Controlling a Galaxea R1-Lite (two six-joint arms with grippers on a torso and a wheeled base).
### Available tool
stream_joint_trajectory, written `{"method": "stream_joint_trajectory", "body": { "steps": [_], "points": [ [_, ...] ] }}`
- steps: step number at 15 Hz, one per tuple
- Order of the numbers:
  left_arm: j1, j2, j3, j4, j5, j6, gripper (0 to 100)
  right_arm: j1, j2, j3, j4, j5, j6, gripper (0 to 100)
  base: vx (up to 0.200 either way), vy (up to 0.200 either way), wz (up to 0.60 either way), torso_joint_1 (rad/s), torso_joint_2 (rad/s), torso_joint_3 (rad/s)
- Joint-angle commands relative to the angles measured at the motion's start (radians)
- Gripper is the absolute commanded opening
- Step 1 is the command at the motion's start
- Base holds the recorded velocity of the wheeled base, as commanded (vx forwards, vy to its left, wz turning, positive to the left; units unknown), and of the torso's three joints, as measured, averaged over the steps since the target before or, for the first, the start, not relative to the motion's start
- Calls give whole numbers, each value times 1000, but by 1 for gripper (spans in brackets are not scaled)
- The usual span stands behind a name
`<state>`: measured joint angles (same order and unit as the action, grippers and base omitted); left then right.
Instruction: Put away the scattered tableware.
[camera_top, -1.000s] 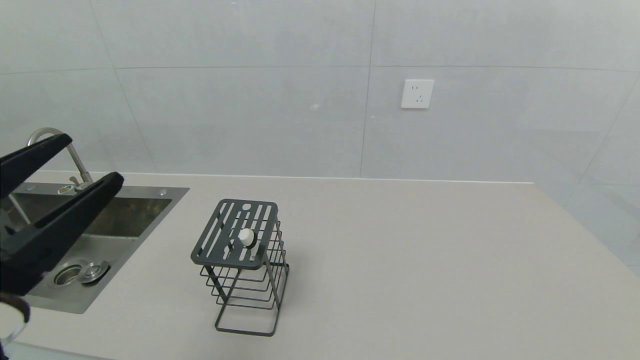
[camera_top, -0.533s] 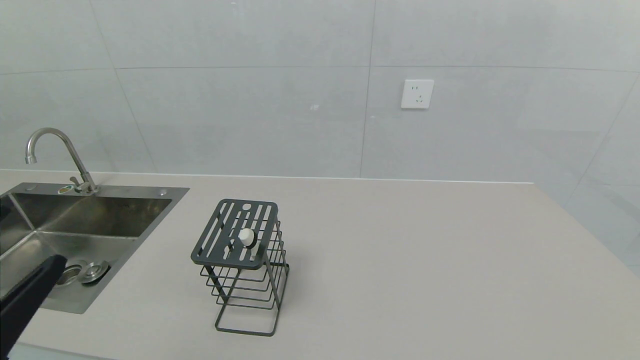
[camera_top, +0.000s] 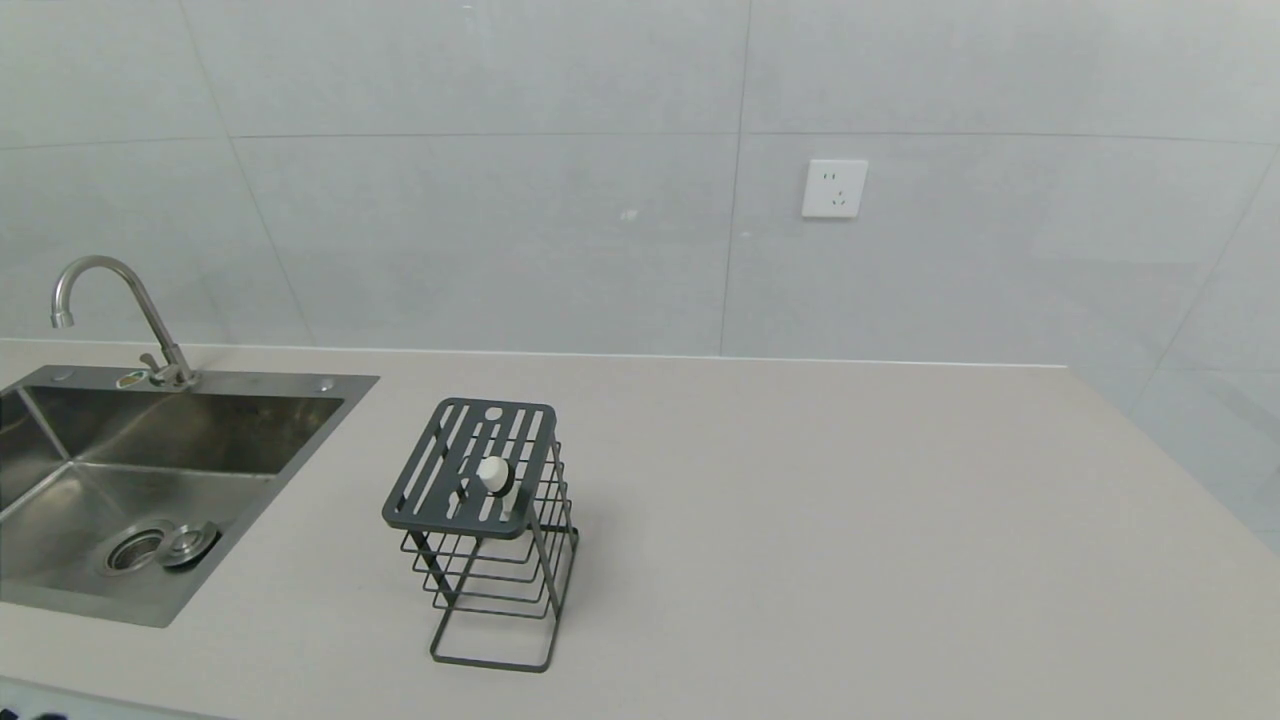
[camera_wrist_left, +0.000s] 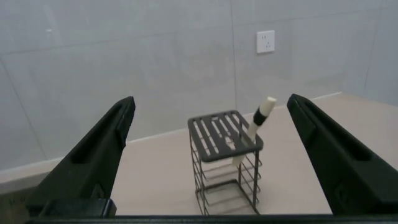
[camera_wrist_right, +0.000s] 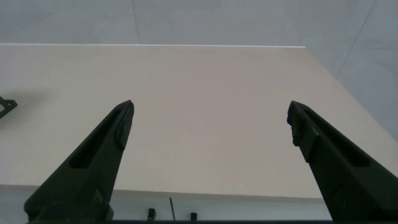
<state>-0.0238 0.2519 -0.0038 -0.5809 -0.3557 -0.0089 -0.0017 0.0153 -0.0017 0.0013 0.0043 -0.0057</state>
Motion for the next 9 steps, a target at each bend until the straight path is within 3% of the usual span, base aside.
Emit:
{"method": "stream_joint_trajectory", "body": {
  "steps": [1, 3, 7, 9],
  "points": [
    [19, -250, 4, 197, 1, -3, 100, 0, 2, 0, 0, 0, 0, 100, 0, 0, 0, 0, 0, 0],
    [24, -252, 4, 242, 21, 0, 100, 0, 2, 0, 0, 0, 0, 100, 0, 0, 0, 0, 0, 0],
    [24, -252, 4, 484, 190, 43, 100, 0, 0, 0, 0, 0, 0, 100, 0, 0, 0, 0, 0, 0],
    [25, -252, 4, 516, 284, 76, 100, 0, 0, 0, 0, 0, 0, 100, 0, 0, 0, 0, 0, 0]
  ]
}}
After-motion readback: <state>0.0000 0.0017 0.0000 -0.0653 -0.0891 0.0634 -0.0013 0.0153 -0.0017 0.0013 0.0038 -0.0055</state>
